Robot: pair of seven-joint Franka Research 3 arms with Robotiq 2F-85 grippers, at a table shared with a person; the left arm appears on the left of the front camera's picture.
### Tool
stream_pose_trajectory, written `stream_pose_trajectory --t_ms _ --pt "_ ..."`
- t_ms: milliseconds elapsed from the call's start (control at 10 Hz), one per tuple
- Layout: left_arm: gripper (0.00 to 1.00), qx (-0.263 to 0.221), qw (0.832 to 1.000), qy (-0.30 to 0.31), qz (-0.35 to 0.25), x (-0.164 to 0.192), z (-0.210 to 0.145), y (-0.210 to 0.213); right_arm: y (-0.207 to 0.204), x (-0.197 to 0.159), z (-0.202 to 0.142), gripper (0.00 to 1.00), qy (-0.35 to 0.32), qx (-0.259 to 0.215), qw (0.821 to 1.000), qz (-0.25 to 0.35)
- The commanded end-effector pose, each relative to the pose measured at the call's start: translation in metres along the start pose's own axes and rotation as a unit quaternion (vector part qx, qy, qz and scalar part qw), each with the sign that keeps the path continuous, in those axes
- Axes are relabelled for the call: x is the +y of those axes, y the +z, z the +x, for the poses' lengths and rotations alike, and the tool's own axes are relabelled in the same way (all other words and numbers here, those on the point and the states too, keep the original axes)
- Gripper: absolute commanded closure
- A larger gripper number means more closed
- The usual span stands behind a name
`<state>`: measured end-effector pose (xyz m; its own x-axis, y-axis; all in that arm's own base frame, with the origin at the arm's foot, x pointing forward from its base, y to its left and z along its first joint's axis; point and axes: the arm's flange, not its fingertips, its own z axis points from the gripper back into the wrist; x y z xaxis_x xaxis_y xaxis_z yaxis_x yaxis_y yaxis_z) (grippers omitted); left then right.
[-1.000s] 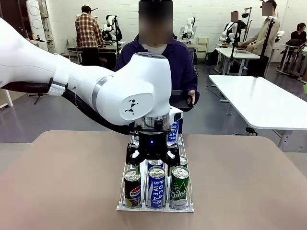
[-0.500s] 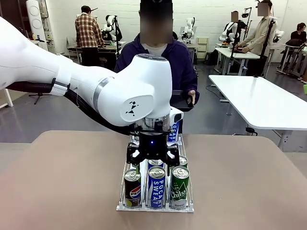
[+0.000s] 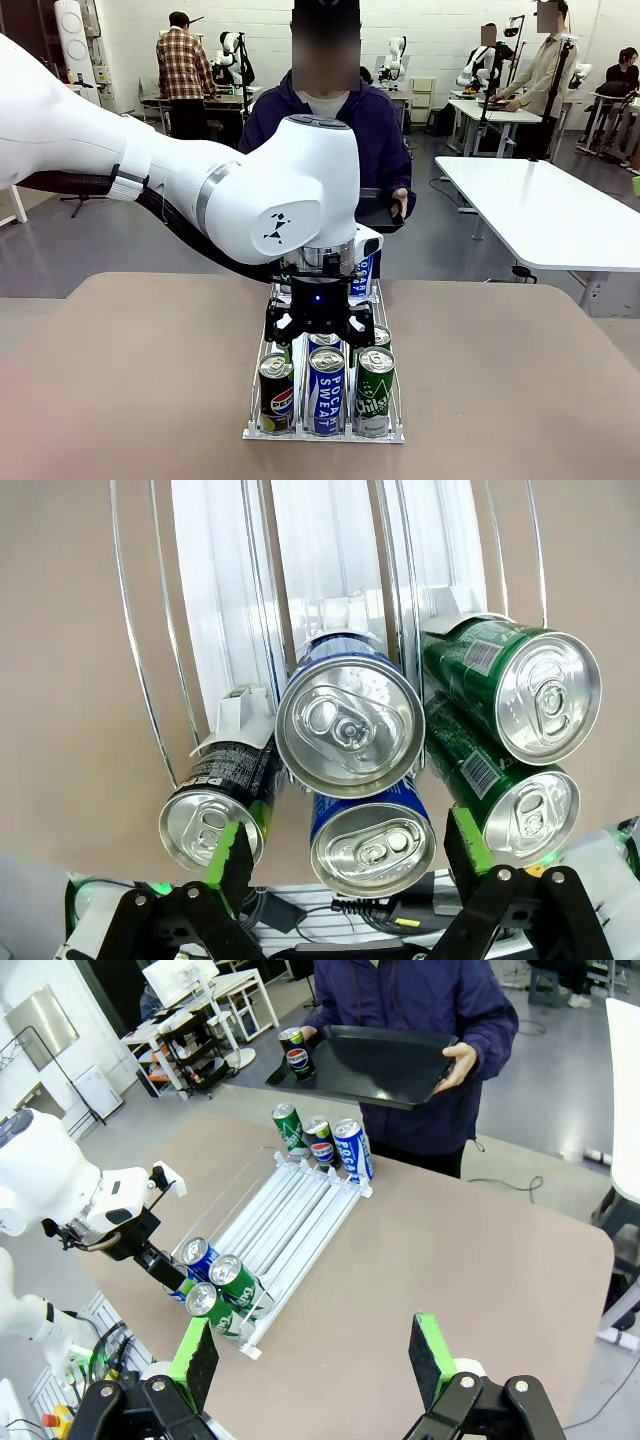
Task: Retrieve and hand over the desired beverage to the person.
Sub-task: Pick up another can of the same type that the person held from the Automatic Can Dispenser.
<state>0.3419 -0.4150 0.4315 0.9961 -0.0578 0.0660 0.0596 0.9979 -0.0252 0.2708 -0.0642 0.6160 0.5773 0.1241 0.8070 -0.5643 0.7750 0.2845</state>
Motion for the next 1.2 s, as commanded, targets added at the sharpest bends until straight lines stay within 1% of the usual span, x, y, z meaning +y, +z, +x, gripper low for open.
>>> stream_pose_trajectory --t_ms 0,100,200,300,400,600,700,800,1000,1100 --pt "0.0 -0.017 1.0 0.006 0.004 -0.009 0.003 -0.002 -0.003 -0.001 0.001 0.0 0.002 -0.004 1.0 0.016" --pt "0.16 -0.02 1.0 -0.016 -0.01 -0.008 0.003 -0.002 -0.003 -0.001 0.001 0.0 0.002 -0.004 1.0 0.016" --pt "0.59 -0.017 1.0 -0.02 -0.007 -0.009 0.002 -0.003 -0.003 -0.001 0.001 0.0 0.002 -0.004 1.0 0.016" --pt "0.75 -0.014 1.0 -0.022 -0.006 -0.009 0.002 -0.003 -0.003 -0.001 0.001 0.0 0.002 -0.004 1.0 0.016" --pt "1.0 -0.011 1.0 -0.024 -0.007 -0.009 0.002 -0.003 -0.003 -0.001 0.001 0.0 0.002 -0.004 1.0 0.016" --pt "1.0 -0.008 1.0 -0.027 -0.006 -0.009 0.0 -0.003 -0.003 -0.001 0.001 0.0 0.002 -0.004 1.0 0.016" --pt "0.92 -0.006 1.0 -0.027 -0.005 -0.009 0.0 -0.003 -0.003 -0.001 0.001 0.0 0.002 -0.004 1.0 0.016" --pt "1.0 -0.005 1.0 -0.028 -0.005 -0.009 0.0 -0.003 -0.003 -0.001 0.001 0.0 0.002 -0.004 1.0 0.016" --pt "1.0 -0.009 0.999 -0.03 -0.004 -0.008 -0.001 0.003 -0.003 -0.001 0.001 0.0 0.002 -0.004 1.0 0.016" --pt "0.62 0.02 0.998 -0.059 0.012 -0.005 -0.003 0.02 -0.003 -0.001 0.001 0.0 0.002 -0.004 1.0 0.016"
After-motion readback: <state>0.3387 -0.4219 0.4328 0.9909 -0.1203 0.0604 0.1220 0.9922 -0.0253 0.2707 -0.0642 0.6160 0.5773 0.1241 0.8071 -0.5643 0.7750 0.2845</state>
